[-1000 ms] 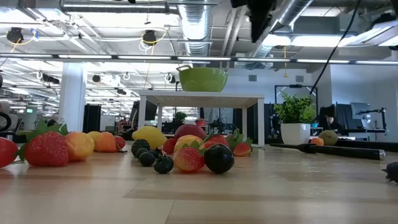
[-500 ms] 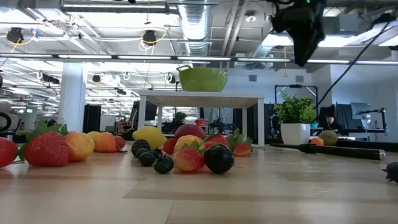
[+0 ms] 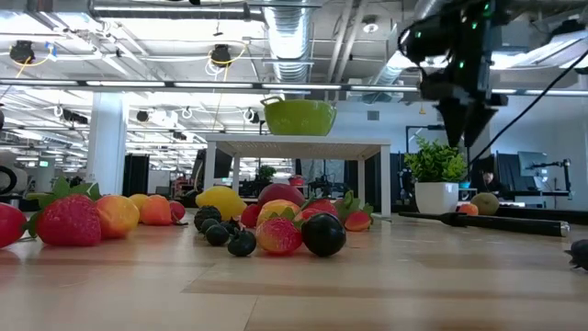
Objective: Pick & Place Fruit
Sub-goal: Put the yellow peach into the green strainer bowl
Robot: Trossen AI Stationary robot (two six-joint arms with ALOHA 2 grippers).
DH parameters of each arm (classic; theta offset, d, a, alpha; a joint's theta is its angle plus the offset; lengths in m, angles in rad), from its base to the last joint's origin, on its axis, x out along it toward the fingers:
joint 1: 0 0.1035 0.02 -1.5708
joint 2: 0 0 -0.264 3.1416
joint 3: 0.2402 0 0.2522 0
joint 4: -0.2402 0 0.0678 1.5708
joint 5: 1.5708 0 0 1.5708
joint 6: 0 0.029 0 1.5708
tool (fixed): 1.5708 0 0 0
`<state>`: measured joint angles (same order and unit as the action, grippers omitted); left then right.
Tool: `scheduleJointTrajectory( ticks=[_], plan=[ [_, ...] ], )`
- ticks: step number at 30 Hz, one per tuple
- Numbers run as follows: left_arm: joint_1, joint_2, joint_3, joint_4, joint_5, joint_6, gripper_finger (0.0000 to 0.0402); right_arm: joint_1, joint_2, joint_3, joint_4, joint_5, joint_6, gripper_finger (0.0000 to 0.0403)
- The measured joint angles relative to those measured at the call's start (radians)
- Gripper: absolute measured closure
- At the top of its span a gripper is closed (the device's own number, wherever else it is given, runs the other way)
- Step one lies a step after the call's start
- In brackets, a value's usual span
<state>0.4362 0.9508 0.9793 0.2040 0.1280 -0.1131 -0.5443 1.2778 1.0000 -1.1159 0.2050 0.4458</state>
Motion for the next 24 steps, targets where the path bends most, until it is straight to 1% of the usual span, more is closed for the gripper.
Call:
scheduleJointTrajectory(
  ticks=[4,7,11,19,24],
  plan=[
    [0.0,0.0,0.0,0.0,0.0,0.0,0.0259,-0.046,0.047,-0.027,0.013,0.005,-0.009,0.0161],
    [0.0,0.0,0.0,0.0,0.0,0.0,0.0259,-0.072,0.072,-0.044,0.051,0.006,-0.031,0.0153],
    [0.0,0.0,0.0,0.0,0.0,0.0,0.0259,-0.11,0.086,-0.079,0.144,0.006,-0.04,0.0153],
    [0.0,0.0,0.0,0.0,0.0,0.0,0.0259,-0.203,0.085,-0.159,0.201,0.006,-0.065,0.0153],
    [0.0,0.0,0.0,0.0,0.0,0.0,0.0259,-0.256,0.085,-0.185,0.293,0.003,-0.097,0.0153]
  ],
)
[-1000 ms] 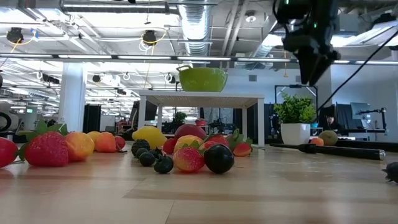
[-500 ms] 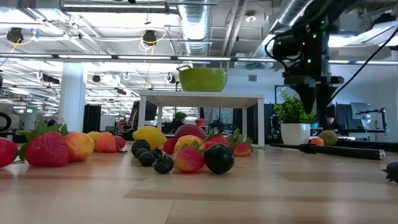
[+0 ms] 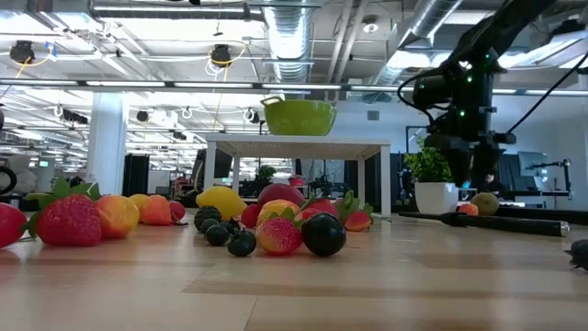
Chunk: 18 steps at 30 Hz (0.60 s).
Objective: Pick & Place Fruit
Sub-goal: Put the yellow peach into the green strainer bowl
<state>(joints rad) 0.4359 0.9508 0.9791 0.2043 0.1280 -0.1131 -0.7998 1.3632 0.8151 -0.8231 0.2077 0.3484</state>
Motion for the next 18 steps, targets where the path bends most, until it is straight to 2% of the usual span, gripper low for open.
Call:
scheduleJointTrajectory(
  ticks=[12,18],
  plan=[
    [0.0,0.0,0.0,0.0,0.0,0.0,0.0259,-0.101,0.007,-0.059,0.077,-0.048,-0.008,0.0153],
    [0.0,0.0,0.0,0.0,0.0,0.0,0.0259,-0.102,0.123,-0.058,0.117,-0.044,-0.034,0.0153]
  ],
)
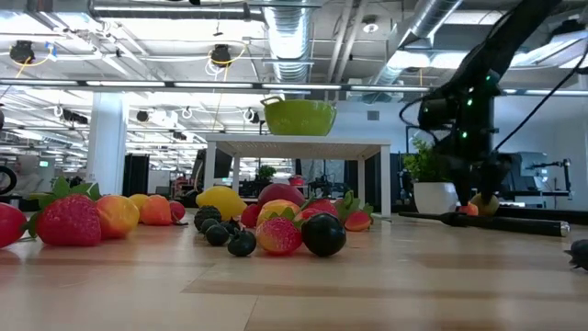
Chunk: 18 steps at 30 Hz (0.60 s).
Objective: Pick & Place Fruit
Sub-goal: Put the yellow peach into the green strainer bowl
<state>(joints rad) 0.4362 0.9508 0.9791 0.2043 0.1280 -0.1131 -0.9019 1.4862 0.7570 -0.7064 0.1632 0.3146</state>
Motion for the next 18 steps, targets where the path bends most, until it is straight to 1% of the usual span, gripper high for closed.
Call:
scheduleJointTrajectory(
  ticks=[4,8,18],
  plan=[
    [0.0,0.0,0.0,0.0,0.0,0.0,0.0259,0.021,0.063,0.026,0.005,0.072,0.008,0.0153],
    [0.0,0.0,0.0,0.001,0.0,0.0,0.0259,0.021,0.071,0.03,0.01,0.074,-0.015,0.0153],
    [0.0,0.0,0.0,0.002,0.0,0.0,0.0259,0.016,0.07,0.04,0.045,0.067,-0.013,0.0153]
  ],
)
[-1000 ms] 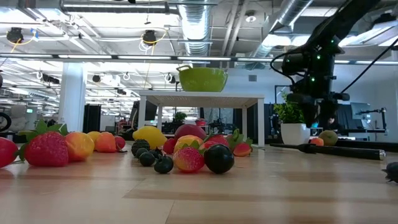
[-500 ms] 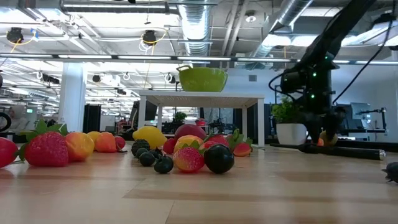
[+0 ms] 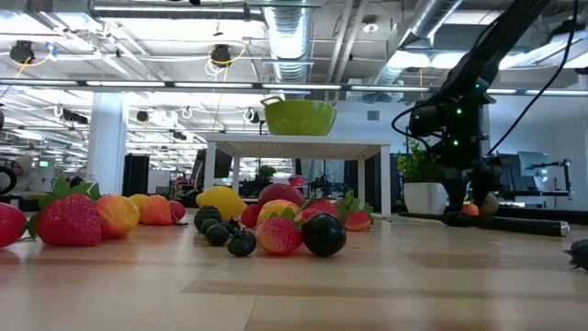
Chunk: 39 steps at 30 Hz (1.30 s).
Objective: Pick & Place Fruit
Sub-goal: Put the yellow peach into the green strainer bowl
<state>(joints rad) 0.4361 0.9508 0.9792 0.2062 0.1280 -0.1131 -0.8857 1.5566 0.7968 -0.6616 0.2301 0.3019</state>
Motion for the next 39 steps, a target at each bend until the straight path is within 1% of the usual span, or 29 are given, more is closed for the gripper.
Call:
scheduleJointTrajectory(
  ticks=[6,15,20,27,30,35,39],
  plan=[
    [0.0,0.0,0.0,0.001,0.0,0.0,0.0259,-0.006,0.003,0.03,0.012,-0.023,-0.047,0.0153],
    [0.0,0.0,0.0,0.004,0.0,0.0,0.0259,-0.052,0.003,0.041,-0.022,-0.08,-0.052,0.0153],
    [0.0,0.0,0.0,0.005,0.0,0.0,0.0259,-0.051,0.003,0.041,-0.033,-0.101,-0.079,0.0154],
    [0.0,0.0,0.0,0.005,0.0,0.0,0.0259,-0.027,0.003,0.041,-0.087,-0.159,-0.154,0.0154],
    [0.0,0.0,0.0,0.005,0.0,0.0,0.0259,-0.013,-0.002,0.041,-0.084,-0.151,-0.165,0.0154],
    [0.0,0.0,0.0,0.005,0.0,0.0,0.0259,0.003,0.003,0.041,-0.046,-0.078,-0.175,0.0154],
    [0.0,0.0,0.0,0.005,0.0,0.0,0.0259,0.009,0.029,0.041,-0.041,-0.063,-0.213,0.0154]
  ],
)
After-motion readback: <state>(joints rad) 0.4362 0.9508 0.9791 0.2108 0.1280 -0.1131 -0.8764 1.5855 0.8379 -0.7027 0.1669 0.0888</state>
